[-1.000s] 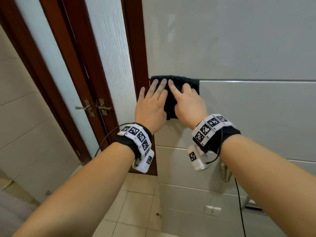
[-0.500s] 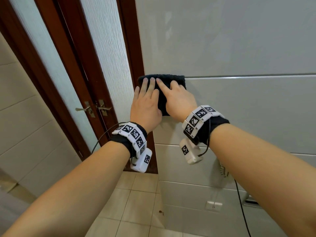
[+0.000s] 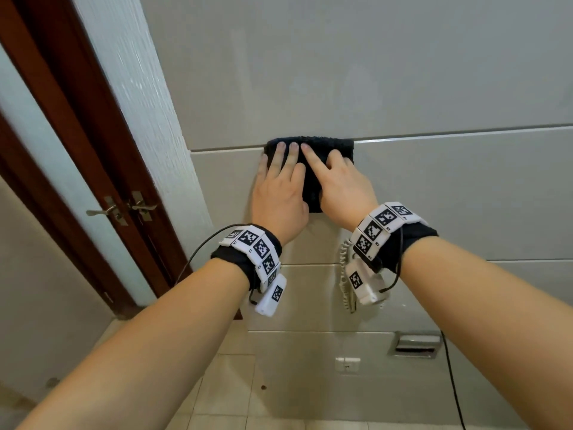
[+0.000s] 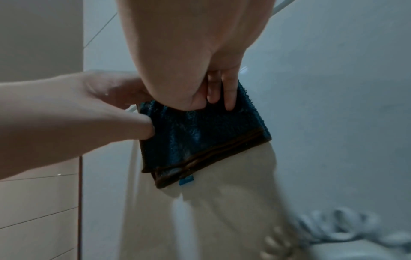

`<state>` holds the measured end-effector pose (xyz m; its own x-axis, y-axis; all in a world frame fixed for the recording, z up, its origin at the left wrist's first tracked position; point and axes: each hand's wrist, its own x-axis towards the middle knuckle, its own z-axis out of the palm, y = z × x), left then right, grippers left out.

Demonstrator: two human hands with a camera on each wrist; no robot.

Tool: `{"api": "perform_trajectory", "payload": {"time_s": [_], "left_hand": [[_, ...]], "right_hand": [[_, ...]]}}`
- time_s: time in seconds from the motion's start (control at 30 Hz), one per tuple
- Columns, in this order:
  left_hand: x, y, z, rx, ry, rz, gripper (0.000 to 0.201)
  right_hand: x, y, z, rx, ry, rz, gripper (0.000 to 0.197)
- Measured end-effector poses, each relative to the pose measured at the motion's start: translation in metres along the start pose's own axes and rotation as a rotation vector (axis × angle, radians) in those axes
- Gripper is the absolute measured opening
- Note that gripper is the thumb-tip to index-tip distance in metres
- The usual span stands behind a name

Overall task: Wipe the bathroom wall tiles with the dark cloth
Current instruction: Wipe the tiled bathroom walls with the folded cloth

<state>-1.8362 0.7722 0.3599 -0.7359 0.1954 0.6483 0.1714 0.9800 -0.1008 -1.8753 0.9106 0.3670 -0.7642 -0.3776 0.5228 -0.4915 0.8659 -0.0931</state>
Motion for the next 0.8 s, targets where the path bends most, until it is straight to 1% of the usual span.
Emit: {"api": "perform_trajectory", "payload": {"time_s": [0.27,0.4,0.67,0.8], "left_hand": [[0.035,0.100,0.016,0.006,0.026,0.121,0.048],[0.052,0.149,0.026,0.036,0.038,0.165,0.050],[0.077,0.224,0.044,0.096,0.069,0.227,0.065],[0.088,0.247,0.053,0.110,0.129,0.269,0.058]], "right_hand": [[-0.040,0.103,-0.031,-0.065,0.030,0.087,0.084],[-0.057,0.152,-0.044,-0.054,0.046,0.133,0.085],[-0.074,0.235,-0.063,0.193,0.152,0.209,0.072],[-0.082,0.267,-0.065,0.301,0.223,0.236,0.059]]}}
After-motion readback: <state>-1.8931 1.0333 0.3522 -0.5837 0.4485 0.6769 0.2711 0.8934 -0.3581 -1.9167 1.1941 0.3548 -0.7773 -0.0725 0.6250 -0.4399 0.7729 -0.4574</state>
